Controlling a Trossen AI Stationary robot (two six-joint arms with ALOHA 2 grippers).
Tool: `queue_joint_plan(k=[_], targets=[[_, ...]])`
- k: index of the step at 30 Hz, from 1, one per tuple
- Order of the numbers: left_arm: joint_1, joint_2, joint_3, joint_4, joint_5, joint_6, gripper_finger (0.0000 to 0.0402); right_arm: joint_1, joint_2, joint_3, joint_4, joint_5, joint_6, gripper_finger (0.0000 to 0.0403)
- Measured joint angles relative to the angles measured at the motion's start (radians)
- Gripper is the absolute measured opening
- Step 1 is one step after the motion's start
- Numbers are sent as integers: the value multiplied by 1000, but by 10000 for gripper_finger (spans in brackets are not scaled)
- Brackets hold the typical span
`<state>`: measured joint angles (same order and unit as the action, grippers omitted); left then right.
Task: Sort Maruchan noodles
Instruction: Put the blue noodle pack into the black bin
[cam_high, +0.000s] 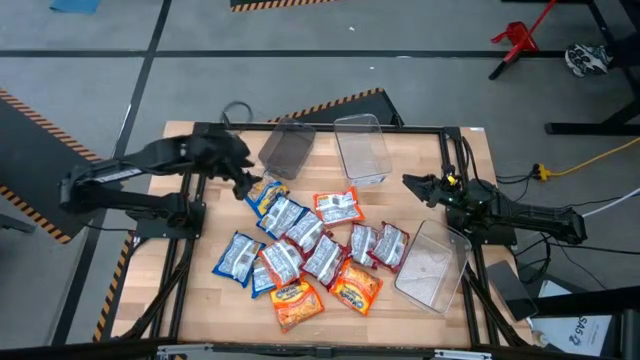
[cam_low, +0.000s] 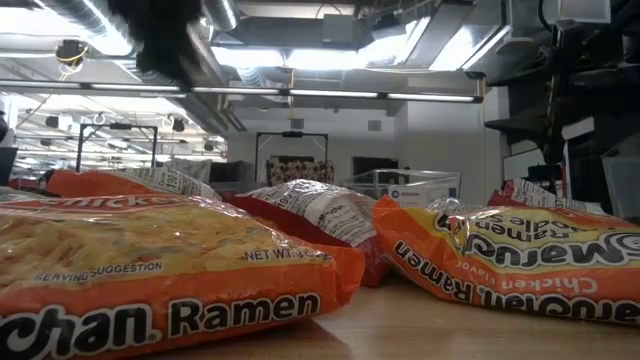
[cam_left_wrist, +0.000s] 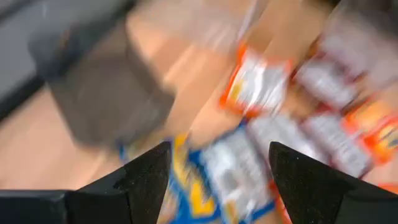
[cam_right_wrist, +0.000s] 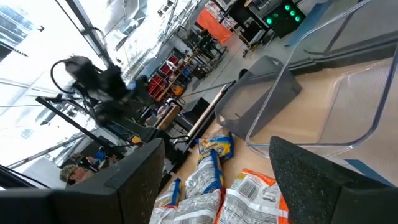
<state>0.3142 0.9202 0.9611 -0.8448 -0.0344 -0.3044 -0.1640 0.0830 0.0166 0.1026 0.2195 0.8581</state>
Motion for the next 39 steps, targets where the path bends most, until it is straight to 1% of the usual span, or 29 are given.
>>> queue_joint_plan(k=[3, 6, 11, 16, 19, 22, 24, 31, 36, 39], targets=[[27, 39, -35, -64, -1, 6, 264, 0, 0, 0, -1, 0, 0, 278], [52, 61, -88, -88, 4, 31, 265, 0, 0, 0, -3, 0, 0, 278], [94, 86, -180, -55, 7, 78, 266, 0, 0, 0, -34, 0, 2, 278], [122, 115, -267, 27, 32, 129, 266, 0, 0, 0, -55, 0, 6, 278], [132, 138, -305, 56, 21, 134, 266, 0, 0, 0, -54, 0, 6, 278], [146, 164, -329, 117, 12, 125, 266, 0, 0, 0, -54, 1, 6, 278], [151, 185, -341, 153, 26, 128, 266, 0, 0, 0, -54, 1, 7, 278], [152, 298, -349, 170, 41, 130, 266, 0, 0, 0, -54, -1, 9, 278], [152, 390, -349, 225, 50, 123, 266, 0, 0, 0, -55, -2, 8, 278], [152, 427, -349, 256, 54, 124, 258, 0, 0, 0, -64, -2, 8, 278]])
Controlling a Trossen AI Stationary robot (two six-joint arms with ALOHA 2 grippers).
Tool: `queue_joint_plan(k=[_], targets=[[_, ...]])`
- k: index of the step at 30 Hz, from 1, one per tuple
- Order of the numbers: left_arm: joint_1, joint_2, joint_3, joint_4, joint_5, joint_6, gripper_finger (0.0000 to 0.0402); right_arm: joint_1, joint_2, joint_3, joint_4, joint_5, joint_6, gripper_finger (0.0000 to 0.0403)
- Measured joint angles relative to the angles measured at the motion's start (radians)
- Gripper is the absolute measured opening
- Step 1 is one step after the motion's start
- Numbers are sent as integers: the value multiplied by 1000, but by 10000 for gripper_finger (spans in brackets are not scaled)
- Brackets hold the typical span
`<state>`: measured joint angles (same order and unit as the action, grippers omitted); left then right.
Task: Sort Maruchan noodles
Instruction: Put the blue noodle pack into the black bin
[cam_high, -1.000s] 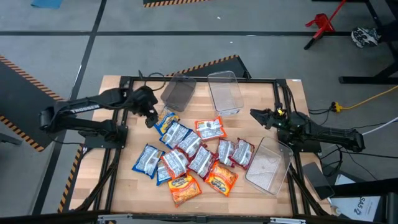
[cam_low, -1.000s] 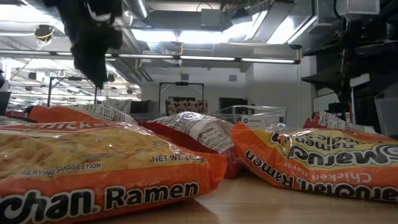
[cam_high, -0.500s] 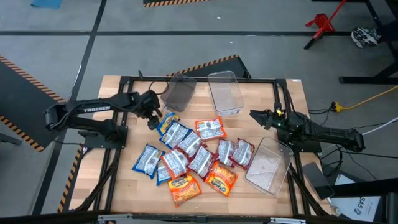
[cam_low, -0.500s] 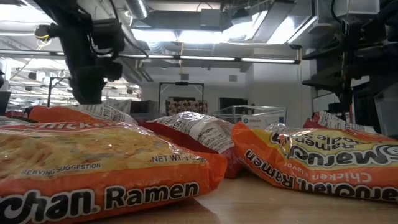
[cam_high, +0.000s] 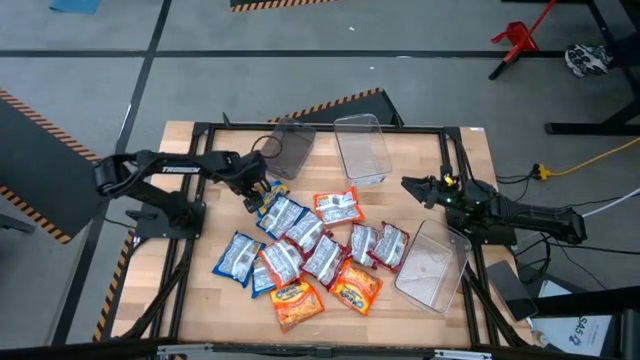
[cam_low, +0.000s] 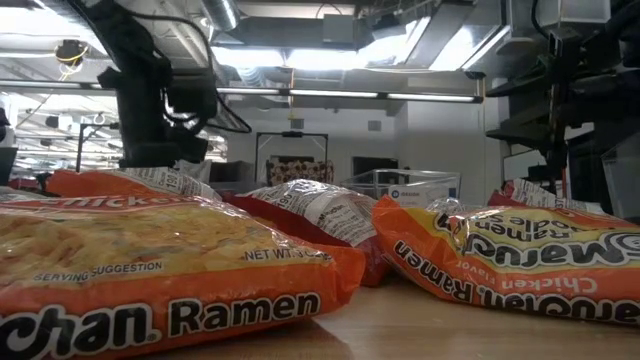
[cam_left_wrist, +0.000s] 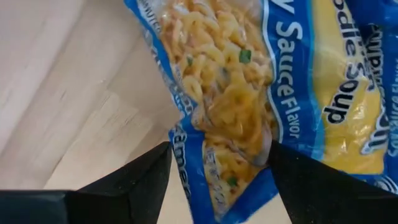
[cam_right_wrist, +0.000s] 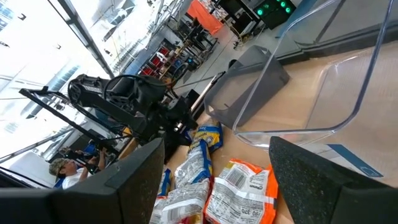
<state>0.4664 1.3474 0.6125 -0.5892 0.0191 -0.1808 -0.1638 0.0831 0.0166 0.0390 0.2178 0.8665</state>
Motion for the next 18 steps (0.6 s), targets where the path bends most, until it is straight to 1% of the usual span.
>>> queue_joint_plan(k=[2, 5, 9, 14, 15, 18], targets=[[0, 18, 0, 5, 2, 0, 244, 0, 0, 0, -4, 0, 0, 278], [-1, 34, 1, 5, 10, -3, 206, 0, 0, 0, -6, -1, 0, 278], [-4, 36, 2, 4, 10, -36, 134, 0, 0, 0, -7, -1, 0, 278], [-17, 36, 2, 0, 0, -101, 33, 0, 0, 0, -8, -1, 0, 278], [-22, 36, 3, 1, 2, -115, 26, 0, 0, 0, -8, -1, 0, 278], [-37, 31, 2, -1, 12, -173, 26, 0, 0, 0, -8, -1, 0, 278]])
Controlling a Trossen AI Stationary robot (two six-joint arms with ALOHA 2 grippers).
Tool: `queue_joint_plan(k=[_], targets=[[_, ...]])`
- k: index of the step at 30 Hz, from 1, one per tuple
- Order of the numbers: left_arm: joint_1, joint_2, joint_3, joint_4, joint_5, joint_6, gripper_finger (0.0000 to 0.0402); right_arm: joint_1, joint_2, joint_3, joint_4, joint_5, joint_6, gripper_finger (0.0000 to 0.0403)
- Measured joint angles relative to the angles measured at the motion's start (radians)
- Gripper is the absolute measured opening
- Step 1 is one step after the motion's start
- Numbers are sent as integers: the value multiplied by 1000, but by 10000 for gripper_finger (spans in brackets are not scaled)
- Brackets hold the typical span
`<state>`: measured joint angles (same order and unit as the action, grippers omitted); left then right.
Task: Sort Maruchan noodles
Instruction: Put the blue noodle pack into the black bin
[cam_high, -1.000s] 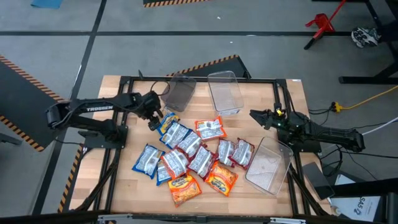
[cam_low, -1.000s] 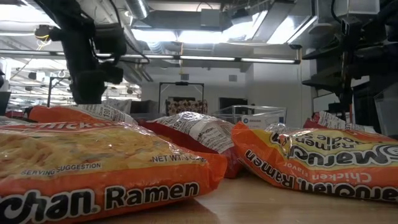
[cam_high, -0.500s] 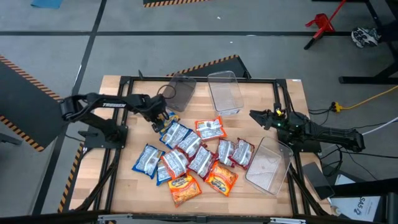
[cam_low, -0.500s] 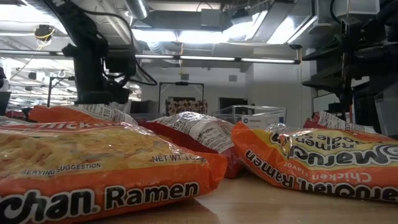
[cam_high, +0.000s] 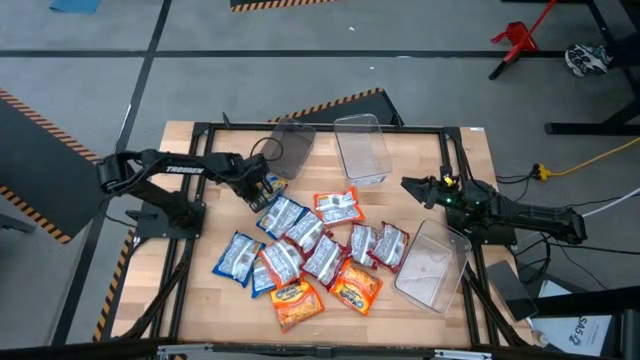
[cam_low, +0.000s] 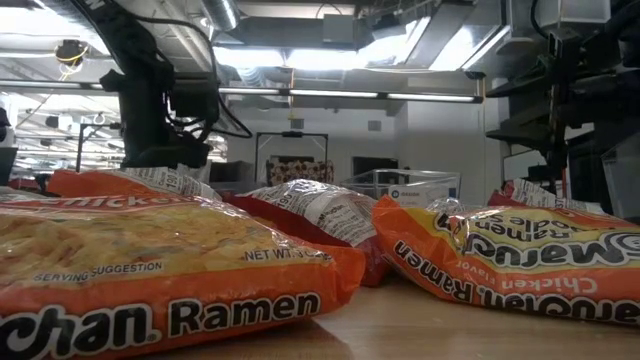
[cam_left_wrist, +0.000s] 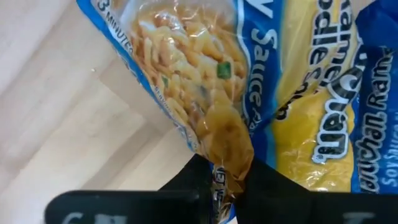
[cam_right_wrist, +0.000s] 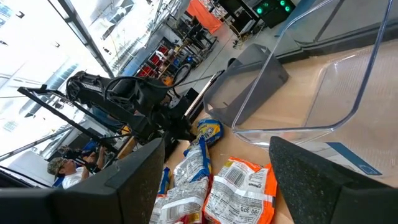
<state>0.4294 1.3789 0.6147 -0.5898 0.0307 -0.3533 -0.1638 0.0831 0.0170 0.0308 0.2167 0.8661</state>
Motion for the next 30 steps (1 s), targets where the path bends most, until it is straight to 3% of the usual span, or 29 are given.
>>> queue_joint_plan(k=[9, 17, 22, 30], targets=[[-84, -17, 110, -150, 21, -161, 25, 0, 0, 0, -2, -1, 0, 278], [-126, -17, 316, -340, 59, -273, 23, 0, 0, 0, -2, -1, 0, 278], [-129, -17, 457, -416, 54, -274, 23, 0, 0, 0, -2, -1, -5, 278], [-52, -17, 636, -363, -72, -188, 23, 0, 0, 0, -2, 0, -8, 278]])
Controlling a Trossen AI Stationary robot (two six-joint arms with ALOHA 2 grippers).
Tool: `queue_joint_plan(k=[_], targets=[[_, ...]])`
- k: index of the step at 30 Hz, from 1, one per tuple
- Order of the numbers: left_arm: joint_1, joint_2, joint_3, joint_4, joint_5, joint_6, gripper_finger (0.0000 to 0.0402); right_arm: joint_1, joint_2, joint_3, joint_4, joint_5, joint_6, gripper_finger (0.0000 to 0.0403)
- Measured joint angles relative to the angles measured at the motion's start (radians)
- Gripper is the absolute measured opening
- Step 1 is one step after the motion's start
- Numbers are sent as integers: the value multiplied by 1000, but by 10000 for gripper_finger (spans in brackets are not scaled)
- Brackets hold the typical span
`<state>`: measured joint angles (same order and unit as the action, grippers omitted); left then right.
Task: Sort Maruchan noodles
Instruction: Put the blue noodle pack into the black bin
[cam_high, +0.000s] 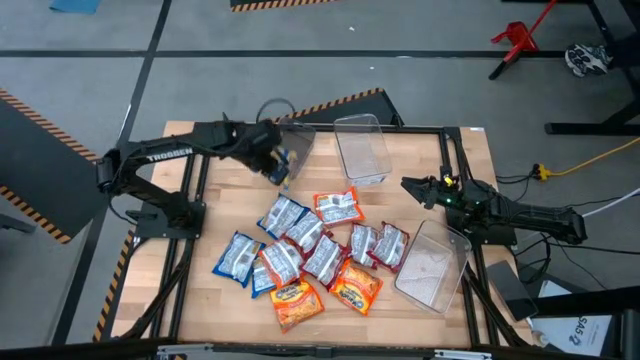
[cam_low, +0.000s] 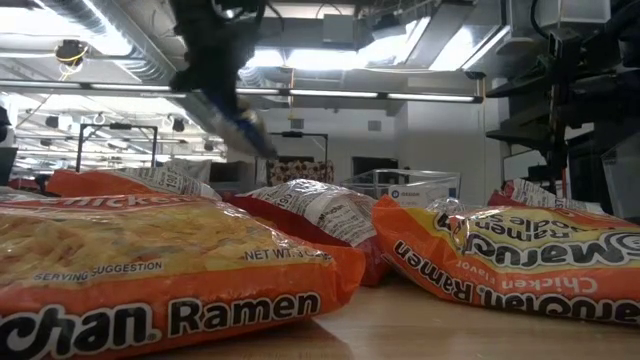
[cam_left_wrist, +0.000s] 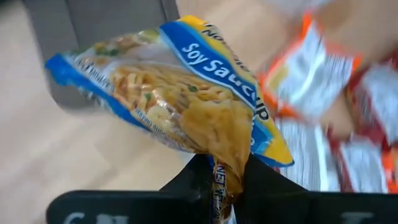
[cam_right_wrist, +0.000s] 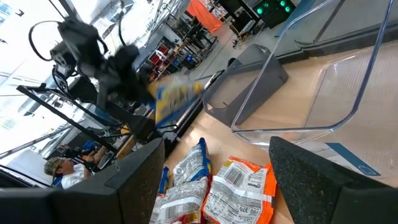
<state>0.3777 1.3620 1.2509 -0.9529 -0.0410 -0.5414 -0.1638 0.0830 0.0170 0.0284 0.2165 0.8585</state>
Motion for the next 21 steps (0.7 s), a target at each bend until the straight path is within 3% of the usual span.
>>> queue_joint_plan(k=[8, 14, 21], targets=[[172, 22, 21, 245, -72, 188, 23, 0, 0, 0, 0, 0, -1, 278], [263, 118, 21, 299, 31, 287, 23, 0, 0, 0, 0, 0, -1, 278], [295, 273, 21, 296, 92, 382, 22, 0, 0, 0, 0, 0, -2, 278]])
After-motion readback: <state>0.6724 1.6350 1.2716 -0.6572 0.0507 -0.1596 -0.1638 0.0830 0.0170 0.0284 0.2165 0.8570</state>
